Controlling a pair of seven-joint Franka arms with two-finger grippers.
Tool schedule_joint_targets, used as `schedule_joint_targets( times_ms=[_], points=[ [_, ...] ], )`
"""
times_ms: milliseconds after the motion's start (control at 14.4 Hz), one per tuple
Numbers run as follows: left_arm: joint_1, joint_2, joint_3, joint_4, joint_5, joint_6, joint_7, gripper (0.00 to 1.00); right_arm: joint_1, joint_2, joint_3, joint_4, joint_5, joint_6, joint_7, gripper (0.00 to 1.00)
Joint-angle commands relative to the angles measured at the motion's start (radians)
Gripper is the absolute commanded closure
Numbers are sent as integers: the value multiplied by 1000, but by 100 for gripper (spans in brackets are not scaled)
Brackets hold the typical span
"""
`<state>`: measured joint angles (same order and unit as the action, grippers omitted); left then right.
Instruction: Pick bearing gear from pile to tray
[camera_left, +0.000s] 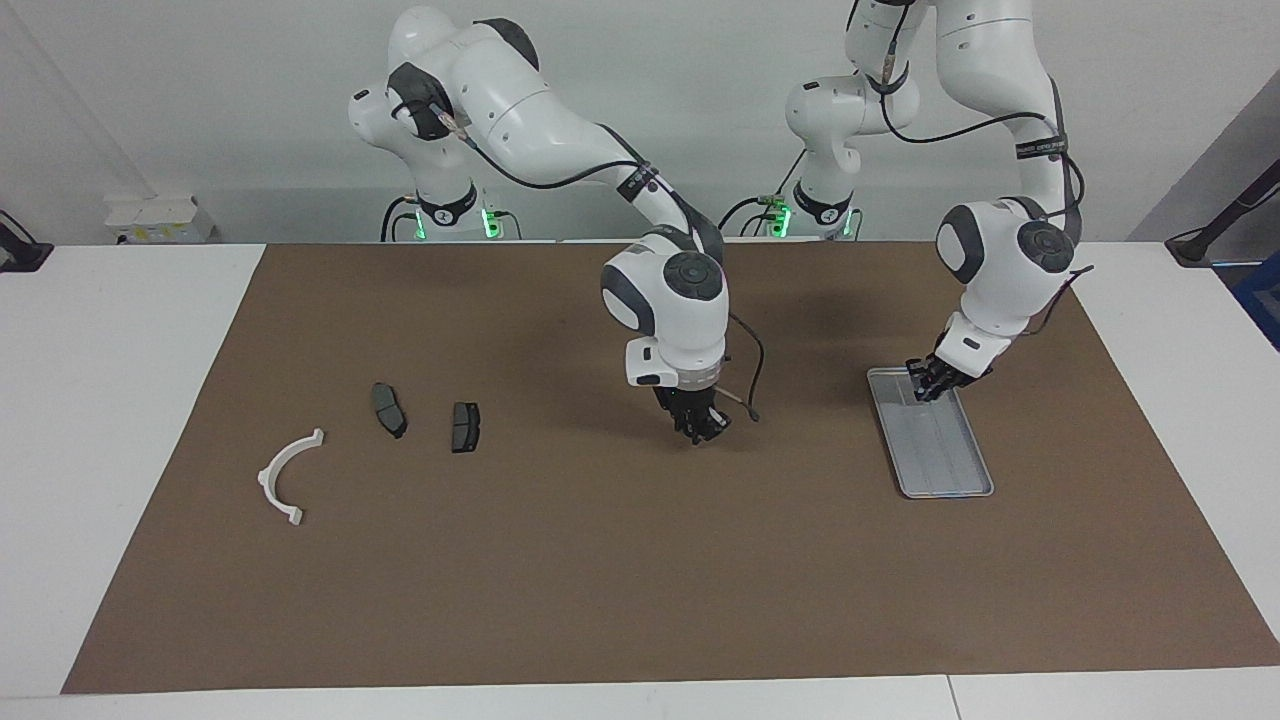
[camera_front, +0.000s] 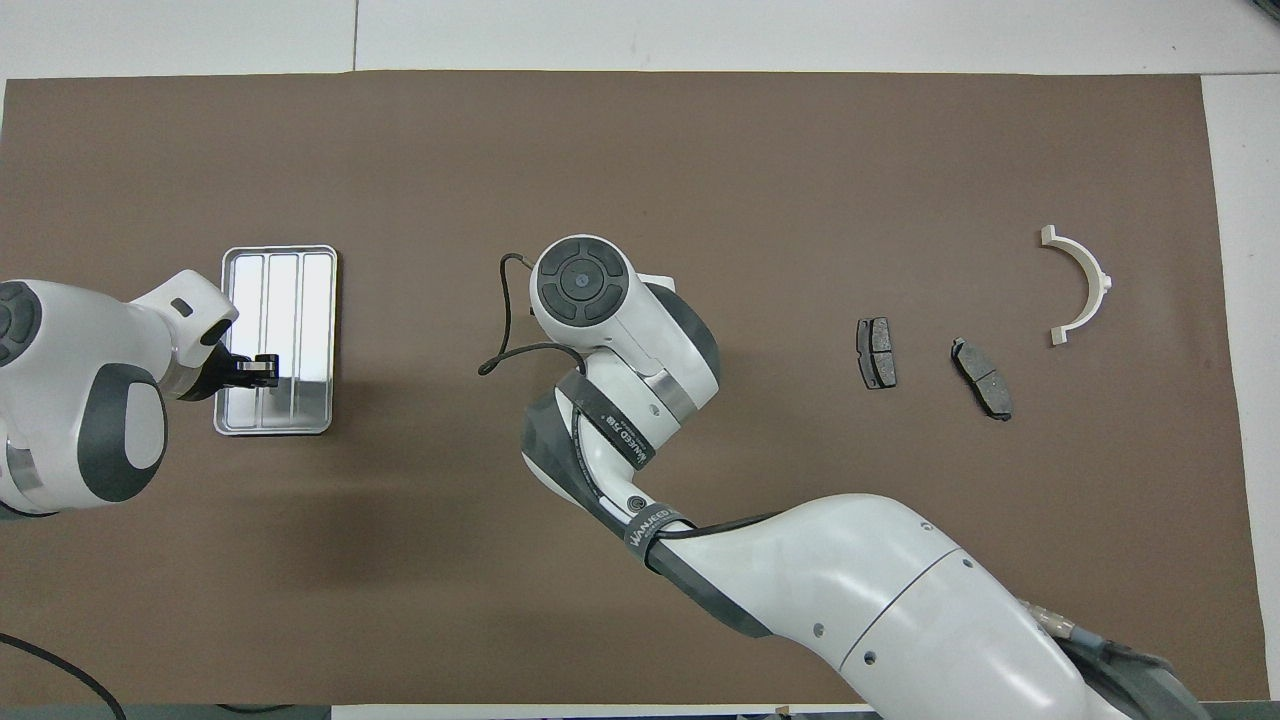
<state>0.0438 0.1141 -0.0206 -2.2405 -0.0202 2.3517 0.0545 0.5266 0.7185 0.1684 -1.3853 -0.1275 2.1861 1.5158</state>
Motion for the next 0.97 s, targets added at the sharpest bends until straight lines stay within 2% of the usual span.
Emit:
schedule_joint_targets(
  times_ms=[0,139,208,278,625,903],
  points=[
    [-16,-27,11,-41,-12,31,-12,100,-11,-11,5,-32,-23,32,18,100],
    [-16,-24,11,-42,-12,35,-12,100,-11,-13,3,-32,-23,31,18,100],
    [-16,-22,11,-44,-12,38,-13,100,-11,-13,3,-32,-23,29,18,58],
    [-16,-21,11,-45,-12,46,-13,100,-11,-13,2,-31,-24,18,18,1],
    [-16,-5,11,-51,-12,64,-15,100,-54,-25,-1,-1,-38,-31,-14,0],
    [-25,-4,11,-70,-12,99,-21,100,-170,-80,5,-1,-20,-89,-231,0]
  ],
)
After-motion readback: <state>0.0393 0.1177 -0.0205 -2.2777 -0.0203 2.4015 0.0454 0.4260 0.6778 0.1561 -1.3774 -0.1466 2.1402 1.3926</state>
